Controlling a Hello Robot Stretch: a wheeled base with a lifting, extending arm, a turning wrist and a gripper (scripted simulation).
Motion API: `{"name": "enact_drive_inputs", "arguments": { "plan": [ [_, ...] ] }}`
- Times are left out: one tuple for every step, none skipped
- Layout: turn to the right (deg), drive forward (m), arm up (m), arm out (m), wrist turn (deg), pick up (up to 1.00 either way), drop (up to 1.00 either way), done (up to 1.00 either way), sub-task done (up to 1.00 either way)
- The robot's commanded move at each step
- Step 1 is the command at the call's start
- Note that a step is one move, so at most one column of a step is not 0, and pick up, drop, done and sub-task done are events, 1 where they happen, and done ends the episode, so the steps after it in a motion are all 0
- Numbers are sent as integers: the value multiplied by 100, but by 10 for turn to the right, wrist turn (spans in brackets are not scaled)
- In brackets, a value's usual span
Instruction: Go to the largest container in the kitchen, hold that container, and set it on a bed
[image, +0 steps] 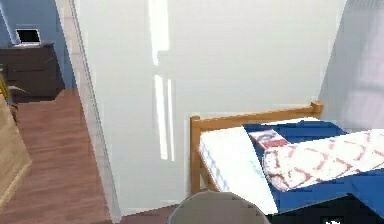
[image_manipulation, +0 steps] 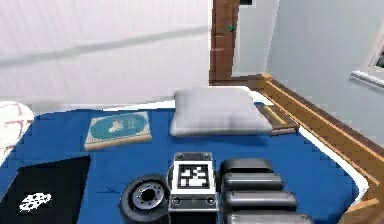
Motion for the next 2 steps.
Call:
{"name": "enact_drive_inputs", "arguments": {
  "plan": [
    [0,25,0,0,0,0,0,0,0],
    [450,0,0,0,0,0,0,0,0]
  ]
}}
